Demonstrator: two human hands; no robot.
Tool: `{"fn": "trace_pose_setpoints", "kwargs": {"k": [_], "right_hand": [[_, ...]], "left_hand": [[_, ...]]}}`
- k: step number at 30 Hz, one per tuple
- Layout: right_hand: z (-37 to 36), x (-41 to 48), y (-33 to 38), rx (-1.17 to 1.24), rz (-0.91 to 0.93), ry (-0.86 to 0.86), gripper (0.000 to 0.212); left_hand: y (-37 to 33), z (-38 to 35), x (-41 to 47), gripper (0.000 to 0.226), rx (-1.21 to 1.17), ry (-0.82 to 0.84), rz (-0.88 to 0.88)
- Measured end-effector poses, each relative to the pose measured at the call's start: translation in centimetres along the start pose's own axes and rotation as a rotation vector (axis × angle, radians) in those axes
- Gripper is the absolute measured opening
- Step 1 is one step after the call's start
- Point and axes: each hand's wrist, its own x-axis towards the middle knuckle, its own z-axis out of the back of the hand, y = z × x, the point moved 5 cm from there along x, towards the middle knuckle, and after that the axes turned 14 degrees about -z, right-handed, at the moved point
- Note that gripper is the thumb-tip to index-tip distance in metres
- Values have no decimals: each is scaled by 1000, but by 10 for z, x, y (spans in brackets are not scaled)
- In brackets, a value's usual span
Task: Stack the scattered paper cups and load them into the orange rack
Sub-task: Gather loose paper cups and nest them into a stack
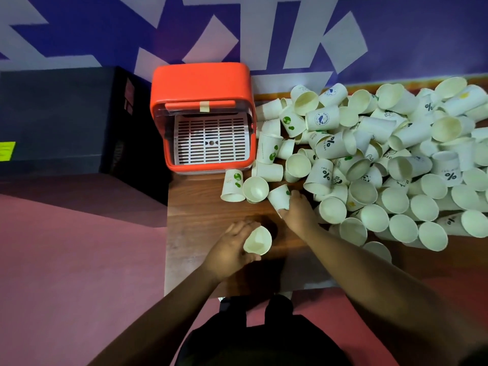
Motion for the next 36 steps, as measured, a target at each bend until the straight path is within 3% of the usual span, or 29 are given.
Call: {"fn": "trace_pose_setpoints", "kwargs": {"k": [6, 10, 13, 16, 20, 24, 27, 31, 36], "right_hand": [[23, -40, -21, 313, -50, 107, 54], [38, -70, -17, 514, 75, 229, 54], [37, -83, -10, 490, 161, 316, 62], [35, -87, -2, 484, 177, 328, 69], [31, -78, 7, 421, 263, 406, 66], [43, -50, 17, 370, 254, 234, 45], [45, -32, 31, 204, 251, 112, 43], [24, -19, 46, -9, 333, 105, 45], [6, -4, 46, -164, 308, 102, 39]], "left_hand": [[2, 2, 10, 85, -50, -44, 52], [-5, 26, 18, 71, -382, -273, 179], [-11, 39, 31, 69, -603, -292, 226], [-21, 45, 37, 63, -619, -254, 163], [-18, 58, 24, 54, -643, -344, 165], [-12, 53, 1, 53, -663, -304, 190], [-12, 39, -7, 54, -617, -193, 168], [-12, 33, 0, 61, -413, -127, 100], [0, 29, 6, 68, -79, -91, 20]]}}
